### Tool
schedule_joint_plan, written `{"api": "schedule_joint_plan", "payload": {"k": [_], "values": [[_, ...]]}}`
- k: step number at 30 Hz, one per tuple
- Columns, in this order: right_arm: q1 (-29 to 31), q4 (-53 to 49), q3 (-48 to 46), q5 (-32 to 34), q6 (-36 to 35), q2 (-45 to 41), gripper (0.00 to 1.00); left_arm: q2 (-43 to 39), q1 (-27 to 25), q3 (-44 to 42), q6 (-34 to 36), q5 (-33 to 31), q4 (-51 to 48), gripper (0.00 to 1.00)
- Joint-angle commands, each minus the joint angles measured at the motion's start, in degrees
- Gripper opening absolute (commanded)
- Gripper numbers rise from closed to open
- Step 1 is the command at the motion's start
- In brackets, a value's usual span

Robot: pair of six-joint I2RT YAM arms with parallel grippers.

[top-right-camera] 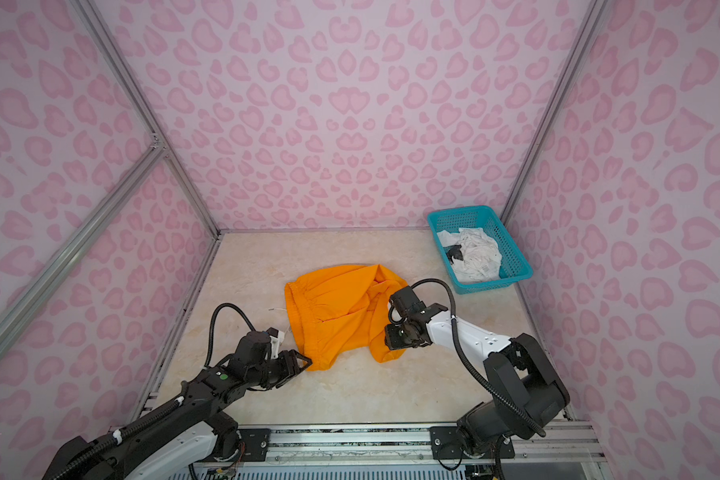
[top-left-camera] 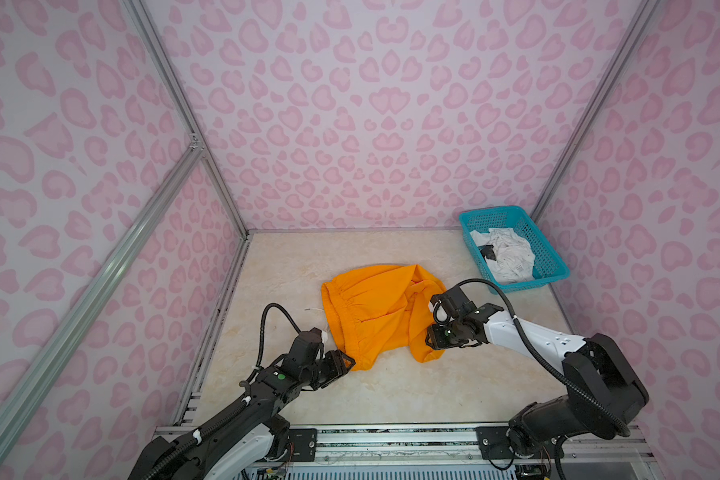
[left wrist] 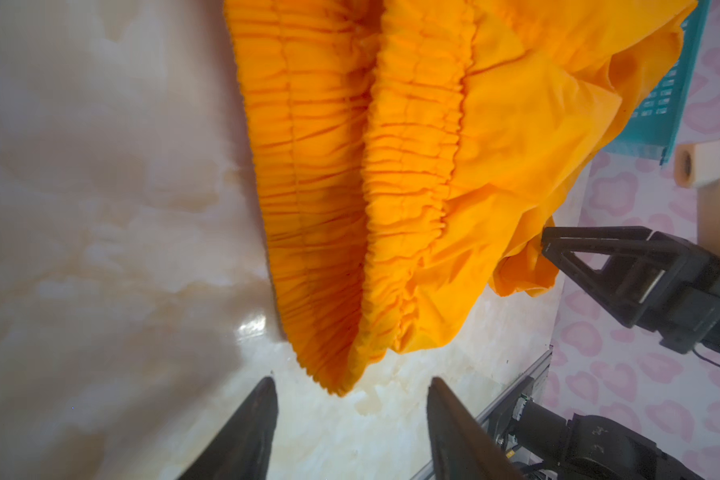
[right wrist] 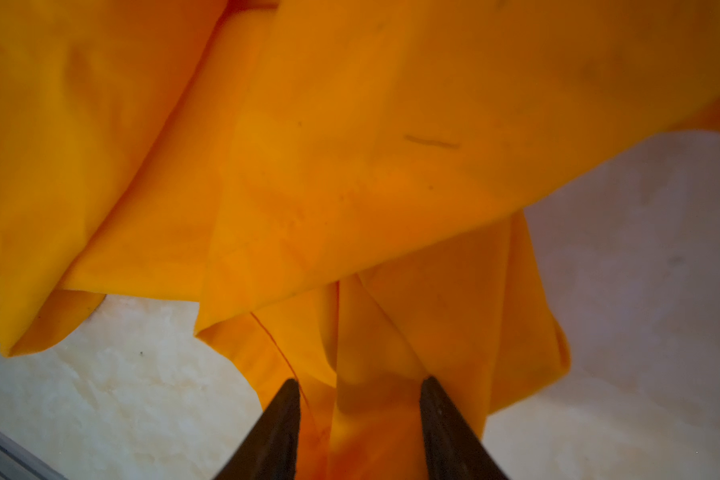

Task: Fold and stack the mixed laundry pile

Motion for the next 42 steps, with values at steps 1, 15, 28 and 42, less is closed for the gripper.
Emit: {"api": "schedule_joint_plan", "payload": {"k": [1,15,28,42], "values": [[0.00,0.47,-0.47,-0.05,0.46,-0.44,0.48,0.09,-0.53,-0.52,-1.03,0.13,1.25,0.64],[0.00,0.26,-1.21,1.11,0.88,-2.34,0.46,7.92,-8.22,-3.87,-11.20,-7.11,16.02,0.43],[-0.17,0.70,-2.66,1.22,1.15,-3.91,0.46,4.88,-7.41,-2.64,-11.01,-16.91,13.57,0.47],[-0.75,0.16,-4.45,2.34,1.28,-7.00,0.46,13.25,-7.41,2.32,-9.46,-11.77,17.95,0.13]]}}
